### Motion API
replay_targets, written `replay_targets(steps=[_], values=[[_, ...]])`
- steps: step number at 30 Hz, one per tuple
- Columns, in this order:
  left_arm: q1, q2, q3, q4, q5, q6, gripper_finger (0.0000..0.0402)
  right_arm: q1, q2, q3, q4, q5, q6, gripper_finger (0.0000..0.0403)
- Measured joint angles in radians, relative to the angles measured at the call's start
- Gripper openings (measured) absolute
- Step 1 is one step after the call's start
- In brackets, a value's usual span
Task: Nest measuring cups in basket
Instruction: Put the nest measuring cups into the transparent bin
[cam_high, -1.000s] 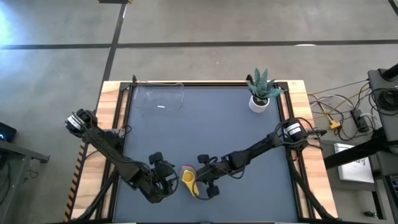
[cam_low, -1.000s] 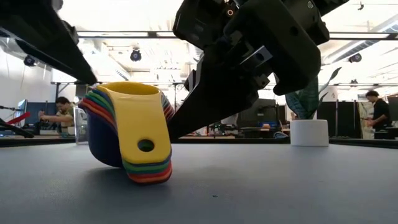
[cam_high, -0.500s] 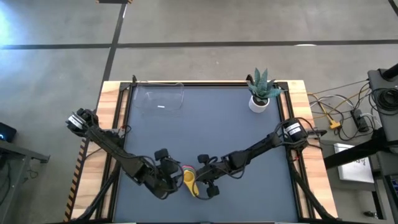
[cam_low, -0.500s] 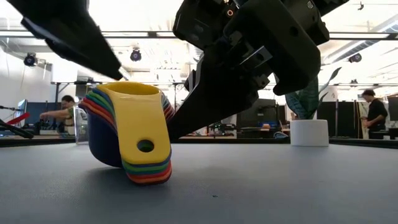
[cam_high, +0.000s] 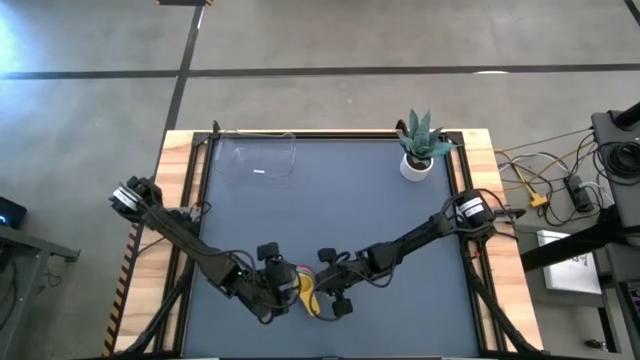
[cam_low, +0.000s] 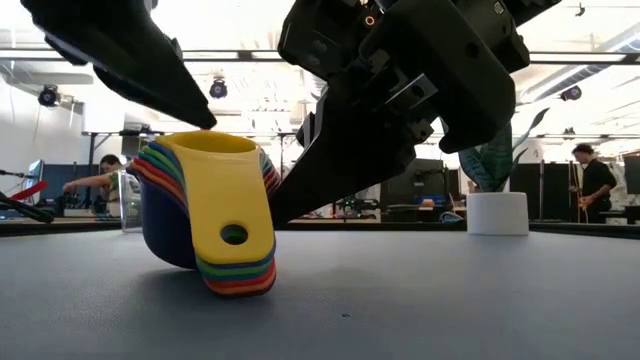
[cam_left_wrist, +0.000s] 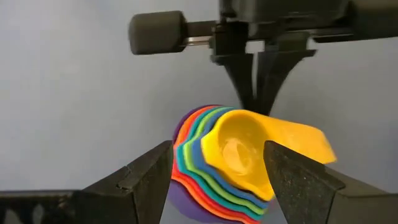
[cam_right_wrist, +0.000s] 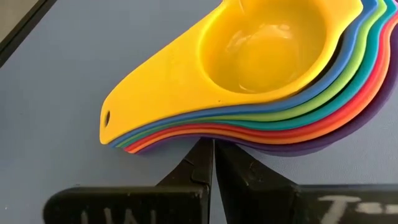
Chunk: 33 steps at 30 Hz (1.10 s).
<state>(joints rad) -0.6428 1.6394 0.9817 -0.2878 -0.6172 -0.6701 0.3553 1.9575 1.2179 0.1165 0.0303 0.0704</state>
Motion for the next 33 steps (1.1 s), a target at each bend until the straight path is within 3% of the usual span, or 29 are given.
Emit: replay_targets(steps=[8, 15, 27, 33], values=[[0.025, 0.021, 0.000, -0.055, -0.114, -0.004, 0.0233, 0.000, 0.000, 0.000, 0.000, 0.000, 0.000, 0.0009], [0.058, 0.021, 0.000, -0.160, -0.098, -0.052, 0.0233, 0.000, 0.000, 0.000, 0.000, 0.000, 0.000, 0.0009], [0.057, 0.021, 0.000, -0.203, -0.096, -0.053, 0.0233, 0.000, 0.000, 0.000, 0.000, -0.001, 0.001, 0.0009], [0.035, -0.034, 0.000, -0.289, -0.074, -0.087, 0.0233, 0.000, 0.000, 0.000, 0.008, -0.002, 0.016, 0.0009]])
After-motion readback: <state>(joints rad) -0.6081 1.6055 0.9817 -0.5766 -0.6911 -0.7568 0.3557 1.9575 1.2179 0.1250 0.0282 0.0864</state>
